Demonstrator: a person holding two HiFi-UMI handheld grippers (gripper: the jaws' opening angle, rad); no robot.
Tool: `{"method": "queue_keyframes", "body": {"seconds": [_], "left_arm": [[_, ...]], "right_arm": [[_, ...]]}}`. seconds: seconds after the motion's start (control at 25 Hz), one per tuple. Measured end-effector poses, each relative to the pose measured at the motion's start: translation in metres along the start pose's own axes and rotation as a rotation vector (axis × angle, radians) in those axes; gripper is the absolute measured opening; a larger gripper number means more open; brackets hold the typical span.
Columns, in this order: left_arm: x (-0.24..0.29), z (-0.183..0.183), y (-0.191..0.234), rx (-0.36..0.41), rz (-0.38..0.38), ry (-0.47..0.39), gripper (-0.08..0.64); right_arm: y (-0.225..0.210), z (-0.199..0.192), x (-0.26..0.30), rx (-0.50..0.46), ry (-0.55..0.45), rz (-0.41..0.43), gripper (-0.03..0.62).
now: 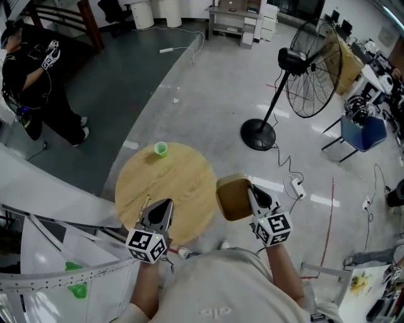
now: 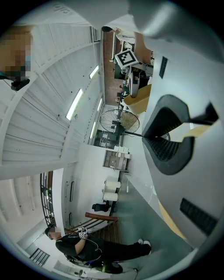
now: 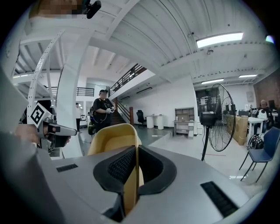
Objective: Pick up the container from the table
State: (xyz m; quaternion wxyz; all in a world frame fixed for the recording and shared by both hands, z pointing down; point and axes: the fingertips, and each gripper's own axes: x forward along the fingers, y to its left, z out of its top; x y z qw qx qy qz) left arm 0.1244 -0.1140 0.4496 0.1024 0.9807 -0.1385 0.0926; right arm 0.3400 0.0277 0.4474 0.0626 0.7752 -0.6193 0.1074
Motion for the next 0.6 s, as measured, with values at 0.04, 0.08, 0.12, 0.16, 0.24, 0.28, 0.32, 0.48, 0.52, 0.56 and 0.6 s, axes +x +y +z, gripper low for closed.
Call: {"method": "queue_keyframes", "body": {"seconds": [0.04, 0.08, 0.12, 0.16, 0.24, 0.28, 0.32, 0.48, 0.52, 0.56, 0.6], "left_arm": [[-0.0010, -0.0005, 0.0013, -0.001, 0.002, 0.001, 0.017], [-0.0020, -0.0009, 0.0024, -0.002, 0.004, 0.002, 0.017], [-0.0027, -0.0013, 0.0032, -0.002, 0.006, 0.003, 0.017], [-0.0032, -0.0015, 0.0036, -0.003, 0.007, 0.004, 0.017], [-0.0042, -0.0023, 0.0038, -0.004, 0.007, 0.007, 0.017], [-0.0050, -0.0029, 0.0038, -0.004, 0.006, 0.009, 0.017], [-0.0058, -0.0036, 0.0038, -0.004, 0.005, 0.010, 0.017], [-0.0064, -0.0048, 0.0032, -0.003, 0.006, 0.013, 0.017], [-0.0066, -0.0050, 0.0032, -0.003, 0.007, 0.013, 0.017], [-0.0069, -0.0051, 0.0034, -0.003, 0.008, 0.014, 0.017], [-0.0072, -0.0053, 0.0036, -0.003, 0.008, 0.014, 0.017]], "right_arm": [[0.0017, -0.0006, 0.0005, 0.001, 0.001, 0.001, 0.041], [0.0030, -0.0009, 0.0007, 0.001, 0.003, 0.002, 0.041], [0.0039, -0.0011, 0.0008, 0.000, 0.004, 0.004, 0.041], [0.0045, -0.0012, 0.0008, 0.000, 0.005, 0.005, 0.041], [0.0055, -0.0013, 0.0006, 0.000, 0.007, 0.006, 0.041], [0.0063, -0.0015, 0.0005, 0.002, 0.008, 0.007, 0.041], [0.0071, -0.0019, 0.0005, 0.003, 0.008, 0.007, 0.041], [0.0072, -0.0035, 0.0010, 0.010, 0.012, 0.007, 0.041], [0.0072, -0.0039, 0.0011, 0.013, 0.013, 0.007, 0.041], [0.0072, -0.0043, 0.0012, 0.015, 0.013, 0.007, 0.041], [0.0073, -0.0048, 0.0013, 0.018, 0.014, 0.007, 0.041]]}}
